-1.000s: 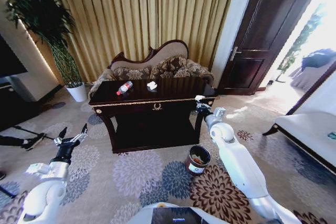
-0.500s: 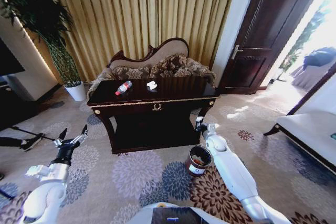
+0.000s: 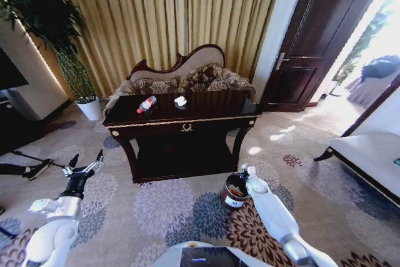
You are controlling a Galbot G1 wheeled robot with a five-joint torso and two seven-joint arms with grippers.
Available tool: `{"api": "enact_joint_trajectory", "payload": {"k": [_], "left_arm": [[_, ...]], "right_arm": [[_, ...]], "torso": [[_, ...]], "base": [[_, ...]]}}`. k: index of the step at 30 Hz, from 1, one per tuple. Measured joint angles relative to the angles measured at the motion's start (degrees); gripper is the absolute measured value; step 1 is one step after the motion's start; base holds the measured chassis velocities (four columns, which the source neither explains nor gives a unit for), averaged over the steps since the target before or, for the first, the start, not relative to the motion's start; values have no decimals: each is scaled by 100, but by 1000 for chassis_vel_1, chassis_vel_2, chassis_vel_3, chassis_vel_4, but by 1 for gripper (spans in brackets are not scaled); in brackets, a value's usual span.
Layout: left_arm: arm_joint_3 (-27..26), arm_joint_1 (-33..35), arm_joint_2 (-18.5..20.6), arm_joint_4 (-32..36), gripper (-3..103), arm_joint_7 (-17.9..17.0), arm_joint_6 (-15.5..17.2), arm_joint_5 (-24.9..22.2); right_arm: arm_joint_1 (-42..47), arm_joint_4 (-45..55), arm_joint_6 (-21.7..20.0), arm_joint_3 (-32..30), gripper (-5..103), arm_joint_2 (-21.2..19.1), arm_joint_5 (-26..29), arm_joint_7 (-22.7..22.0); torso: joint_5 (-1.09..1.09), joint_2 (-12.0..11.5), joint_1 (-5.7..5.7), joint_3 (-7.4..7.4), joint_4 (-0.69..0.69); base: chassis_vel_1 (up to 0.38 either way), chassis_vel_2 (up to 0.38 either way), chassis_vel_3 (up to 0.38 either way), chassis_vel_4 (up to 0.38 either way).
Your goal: Move to the front of the table and place the trash on the table into the trash bin.
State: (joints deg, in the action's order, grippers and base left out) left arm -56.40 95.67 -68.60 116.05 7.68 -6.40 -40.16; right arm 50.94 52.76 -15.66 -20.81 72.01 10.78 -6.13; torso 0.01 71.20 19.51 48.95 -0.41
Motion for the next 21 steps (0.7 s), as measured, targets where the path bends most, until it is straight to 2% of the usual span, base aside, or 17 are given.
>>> {"api": "enact_joint_trajectory", "payload": {"k": [6, 10, 12, 14, 17, 19, 20, 21], "left_arm": [[-2, 16, -4, 73, 100, 1, -9, 2], [-35, 40, 4, 92, 100, -1, -10, -1], [-38, 81, 9, 90, 100, 1, -28, 5], [-38, 89, 10, 85, 100, 5, -45, 12], [-50, 118, 11, 85, 100, 16, -78, 15], [-58, 130, 15, 88, 100, 18, -85, 13], [-70, 139, 25, 89, 100, 29, -93, 8], [-70, 139, 25, 89, 100, 29, -93, 8]], "right_arm": [[-108, -271, 101, -1, 0, 192, -64, -97], [-57, -186, 99, 4, -3, 217, -62, -58], [-53, -167, 109, 26, 12, 238, -76, 22], [-66, -182, 112, 32, 12, 243, -82, 31], [-101, -219, 125, 34, 28, 260, -91, 37], [-102, -227, 128, 32, 28, 259, -91, 37], [-104, -241, 135, 26, 39, 259, -90, 35], [-104, -241, 135, 26, 39, 259, -90, 35]], "torso": [[1, 0, 0, -1, 4], [0, 0, 0, -1, -1], [0, 0, 0, 0, 1], [0, 0, 0, 0, 1], [0, 0, 0, -1, 2], [0, 0, 0, 0, 2], [0, 0, 0, 0, 1], [0, 0, 0, 0, 1]], "base": [[0, 0, 0, 0], [0, 0, 0, 0], [0, 0, 0, 0], [0, 0, 0, 0], [0, 0, 0, 0], [0, 0, 0, 0], [0, 0, 0, 0], [0, 0, 0, 0]]}}
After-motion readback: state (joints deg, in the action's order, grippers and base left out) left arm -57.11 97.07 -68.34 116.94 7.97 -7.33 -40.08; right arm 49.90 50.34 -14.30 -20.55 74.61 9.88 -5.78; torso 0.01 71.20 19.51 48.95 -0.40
